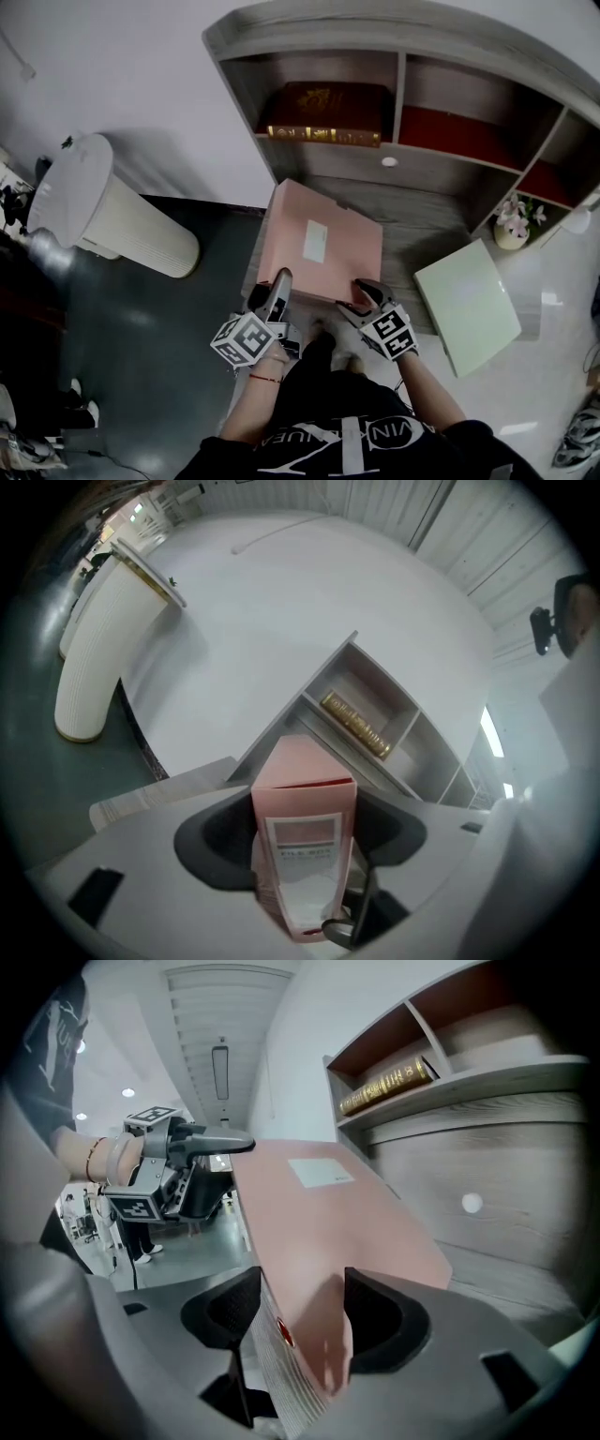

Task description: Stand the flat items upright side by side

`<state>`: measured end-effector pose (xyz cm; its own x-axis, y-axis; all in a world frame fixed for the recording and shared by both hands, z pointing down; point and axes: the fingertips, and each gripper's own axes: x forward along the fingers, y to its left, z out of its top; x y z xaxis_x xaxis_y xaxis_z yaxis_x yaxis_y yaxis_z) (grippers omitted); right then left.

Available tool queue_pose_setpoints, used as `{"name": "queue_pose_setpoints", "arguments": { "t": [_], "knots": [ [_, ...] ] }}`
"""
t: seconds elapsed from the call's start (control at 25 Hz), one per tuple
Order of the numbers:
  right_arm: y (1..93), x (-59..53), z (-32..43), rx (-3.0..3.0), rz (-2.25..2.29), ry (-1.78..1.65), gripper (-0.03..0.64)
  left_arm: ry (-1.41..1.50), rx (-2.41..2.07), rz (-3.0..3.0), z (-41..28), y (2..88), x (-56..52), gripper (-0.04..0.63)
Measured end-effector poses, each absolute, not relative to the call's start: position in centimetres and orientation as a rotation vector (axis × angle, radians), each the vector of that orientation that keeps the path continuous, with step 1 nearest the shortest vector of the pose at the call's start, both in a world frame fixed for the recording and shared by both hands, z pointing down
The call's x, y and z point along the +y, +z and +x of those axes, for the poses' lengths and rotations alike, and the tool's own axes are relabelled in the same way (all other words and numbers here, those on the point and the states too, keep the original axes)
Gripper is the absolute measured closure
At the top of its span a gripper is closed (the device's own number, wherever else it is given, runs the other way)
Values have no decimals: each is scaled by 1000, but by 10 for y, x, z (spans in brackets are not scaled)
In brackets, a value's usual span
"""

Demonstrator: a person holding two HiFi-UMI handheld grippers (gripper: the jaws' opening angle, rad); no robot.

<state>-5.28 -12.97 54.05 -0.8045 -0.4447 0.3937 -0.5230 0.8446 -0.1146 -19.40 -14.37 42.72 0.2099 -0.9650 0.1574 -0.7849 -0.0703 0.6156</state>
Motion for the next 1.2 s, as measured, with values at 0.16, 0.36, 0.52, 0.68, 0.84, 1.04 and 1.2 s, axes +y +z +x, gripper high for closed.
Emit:
{"name": "queue_pose_setpoints", "arguments": {
  "t": [0.16, 0.36, 0.52, 0.68, 0.84, 1.04, 1.2],
  "knots": [
    [537, -142, -68, -2674, 733, 309, 339, -367, -1611, 1945, -201, 417, -160, 305],
    [531, -157, -89, -2678, 739, 303, 353, -311, -1619, 1984, -213, 405, -179, 307],
    [527, -173, -102, -2692, 756, 323, 353, -277, -1629, 2009, -220, 392, -195, 307],
    [522, -188, -113, -2710, 765, 342, 347, -253, -1641, 2030, -226, 383, -212, 308],
    [519, -202, -126, -2734, 757, 349, 344, -193, -1653, 2070, -229, 373, -228, 308],
    [514, -218, -147, -2762, 740, 358, 339, -118, -1697, 2103, -238, 361, -243, 308],
    [511, -227, -163, -2780, 712, 345, 339, -36, -1729, 2155, -240, 352, -252, 308]
  ]
}}
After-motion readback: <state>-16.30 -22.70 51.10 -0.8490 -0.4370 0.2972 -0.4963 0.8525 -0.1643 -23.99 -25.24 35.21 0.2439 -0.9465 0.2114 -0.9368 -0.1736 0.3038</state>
